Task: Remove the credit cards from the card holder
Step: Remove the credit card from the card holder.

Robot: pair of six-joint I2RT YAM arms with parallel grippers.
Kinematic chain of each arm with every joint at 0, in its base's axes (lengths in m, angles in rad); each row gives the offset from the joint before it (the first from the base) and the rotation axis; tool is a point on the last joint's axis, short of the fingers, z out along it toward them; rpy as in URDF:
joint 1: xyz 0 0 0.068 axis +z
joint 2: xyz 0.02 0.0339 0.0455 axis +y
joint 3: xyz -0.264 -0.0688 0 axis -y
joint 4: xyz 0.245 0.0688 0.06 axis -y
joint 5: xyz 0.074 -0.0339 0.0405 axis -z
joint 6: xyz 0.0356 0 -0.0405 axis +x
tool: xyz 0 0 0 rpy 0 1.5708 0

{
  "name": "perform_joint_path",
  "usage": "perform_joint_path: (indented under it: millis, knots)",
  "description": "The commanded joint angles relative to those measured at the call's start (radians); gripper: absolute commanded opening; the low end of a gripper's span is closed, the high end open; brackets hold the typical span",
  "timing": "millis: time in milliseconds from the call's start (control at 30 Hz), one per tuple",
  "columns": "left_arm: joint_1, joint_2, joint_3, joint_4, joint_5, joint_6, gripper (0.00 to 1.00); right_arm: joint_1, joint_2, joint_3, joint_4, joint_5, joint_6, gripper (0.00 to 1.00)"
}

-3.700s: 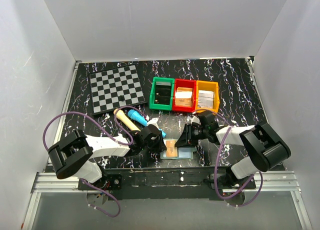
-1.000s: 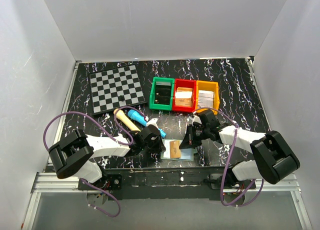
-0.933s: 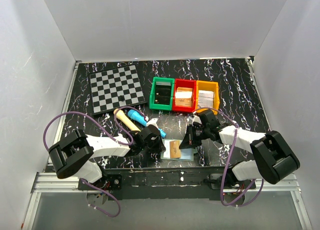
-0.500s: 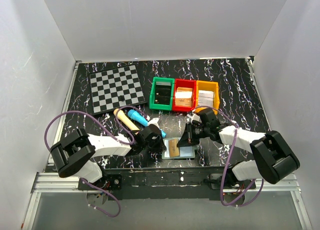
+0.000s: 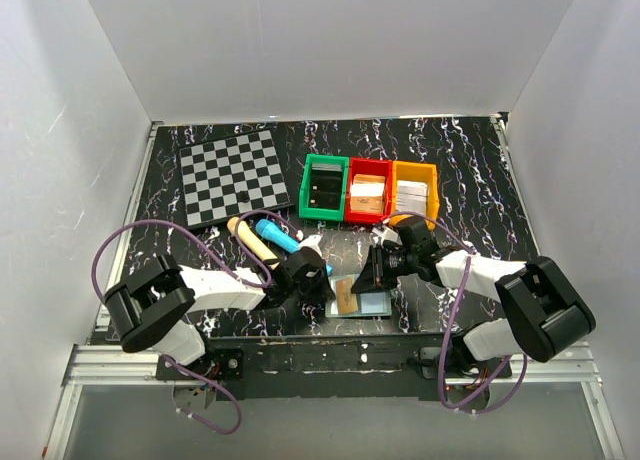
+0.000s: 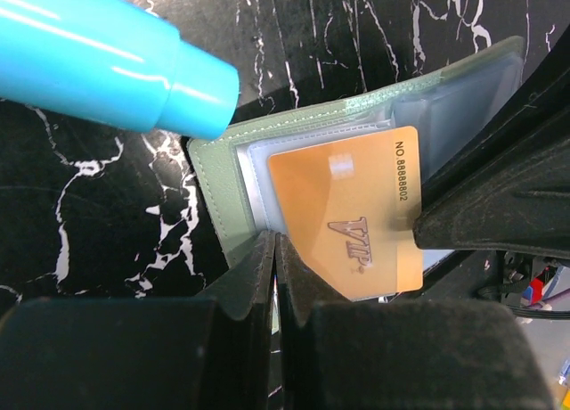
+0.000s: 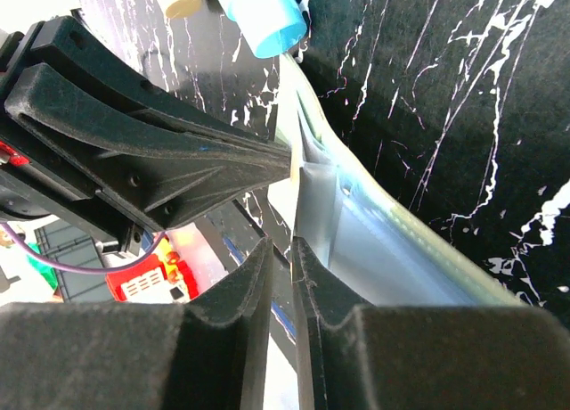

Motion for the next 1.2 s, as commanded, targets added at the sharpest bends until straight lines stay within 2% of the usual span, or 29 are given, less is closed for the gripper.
perform_joint_path:
  millis: [0, 400, 733, 1167]
  knots:
    - [-0.003, 0.053, 0.017, -0.039, 0.016, 0.031, 0.0, 0.01, 0.007, -0.007, 0.061, -0.047, 0.013, 0.22]
    - [-0.003, 0.079, 0.03, -0.031, 0.022, 0.043, 0.0, 0.013, 0.019, -0.014, 0.112, -0.067, 0.045, 0.22]
    - [-0.003, 0.09, 0.027, -0.016, 0.06, 0.042, 0.0, 0.033, 0.051, -0.007, 0.103, -0.062, 0.044, 0.28]
    - [-0.005, 0.071, 0.011, -0.011, 0.05, 0.033, 0.0, 0.058, 0.045, 0.025, 0.057, -0.036, 0.026, 0.25]
